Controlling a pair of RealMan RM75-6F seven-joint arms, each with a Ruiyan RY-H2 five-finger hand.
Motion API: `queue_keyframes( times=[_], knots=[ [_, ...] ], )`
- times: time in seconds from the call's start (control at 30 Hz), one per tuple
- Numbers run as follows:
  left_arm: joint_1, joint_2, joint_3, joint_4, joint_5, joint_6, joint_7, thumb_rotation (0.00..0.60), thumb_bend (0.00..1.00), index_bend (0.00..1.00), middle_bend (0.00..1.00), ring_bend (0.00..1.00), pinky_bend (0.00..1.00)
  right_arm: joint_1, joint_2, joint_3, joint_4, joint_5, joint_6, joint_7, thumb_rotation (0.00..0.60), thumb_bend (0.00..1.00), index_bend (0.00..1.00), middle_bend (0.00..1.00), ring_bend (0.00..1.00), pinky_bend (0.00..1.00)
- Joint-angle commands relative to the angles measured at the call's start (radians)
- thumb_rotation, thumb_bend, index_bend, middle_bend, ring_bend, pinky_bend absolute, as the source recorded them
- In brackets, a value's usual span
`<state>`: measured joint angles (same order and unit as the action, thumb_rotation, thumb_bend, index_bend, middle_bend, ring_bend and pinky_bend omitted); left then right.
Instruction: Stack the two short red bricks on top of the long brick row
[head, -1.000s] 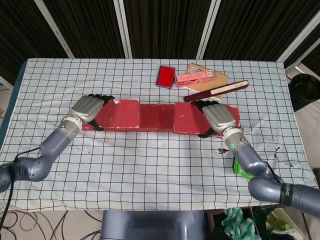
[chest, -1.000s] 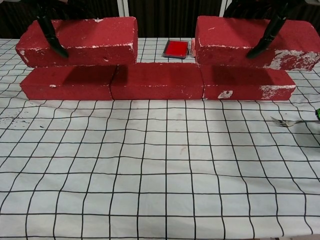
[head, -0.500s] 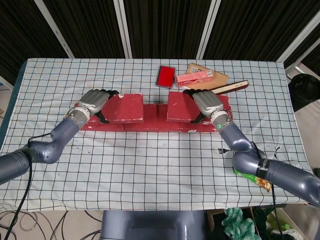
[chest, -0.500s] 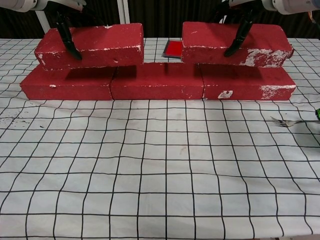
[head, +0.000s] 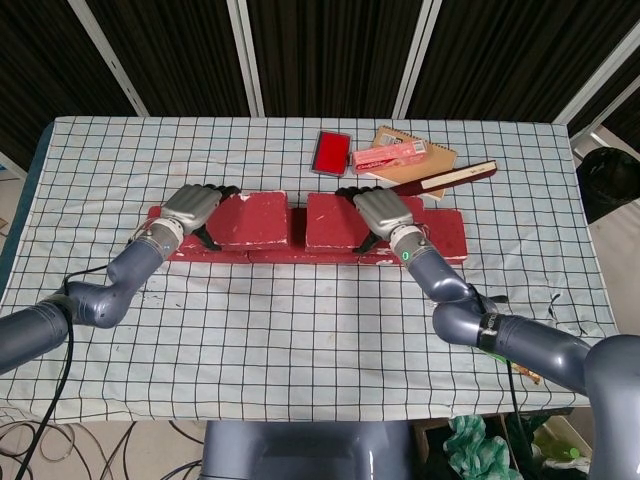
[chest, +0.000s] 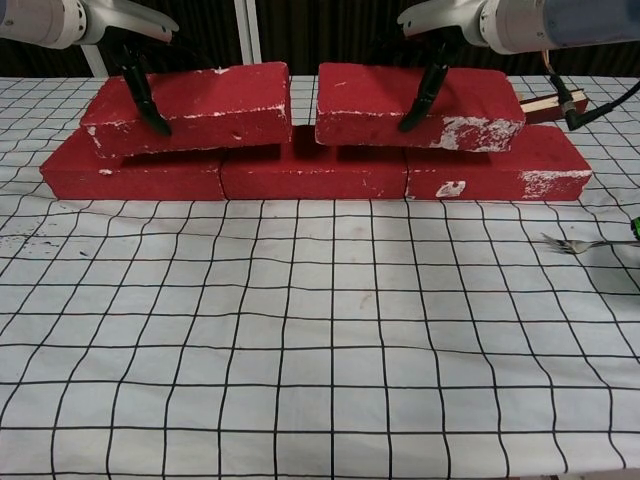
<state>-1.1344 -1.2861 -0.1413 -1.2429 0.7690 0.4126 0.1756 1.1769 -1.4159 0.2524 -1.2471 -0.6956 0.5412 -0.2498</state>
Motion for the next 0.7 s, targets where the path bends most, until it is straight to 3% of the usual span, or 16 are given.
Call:
queue_keyframes(
  times=[0.03,0.43,0.7],
  knots=[
    [0.0,-0.004,-0.002,0.005,0.015,0.0,-0.014,0.6,0.17,0.17,0.23,0.13,0.26,0.01,-0.009,-0.002,0.002,0.01,0.005,-0.001,0.6,0.26,0.25,0.26,0.27,0.31],
    [-0.008,-0.004,0.011,0.005,0.044,-0.01,-0.05,0.6,0.17,0.17,0.23,0.13,0.26,0.036,-0.048,-0.024,0.017,0.046,0.047,-0.021,0.6,0.26,0.25,0.26,0.27,0.31],
    [-0.047,-0.015,0.055,0.026,0.015,-0.021,-0.019,0.6,0.17,0.16,0.23,0.13,0.25,0.054,-0.067,-0.039,0.049,0.072,0.042,-0.039,0.6,0.26,0.25,0.26,0.27,0.31]
  ],
)
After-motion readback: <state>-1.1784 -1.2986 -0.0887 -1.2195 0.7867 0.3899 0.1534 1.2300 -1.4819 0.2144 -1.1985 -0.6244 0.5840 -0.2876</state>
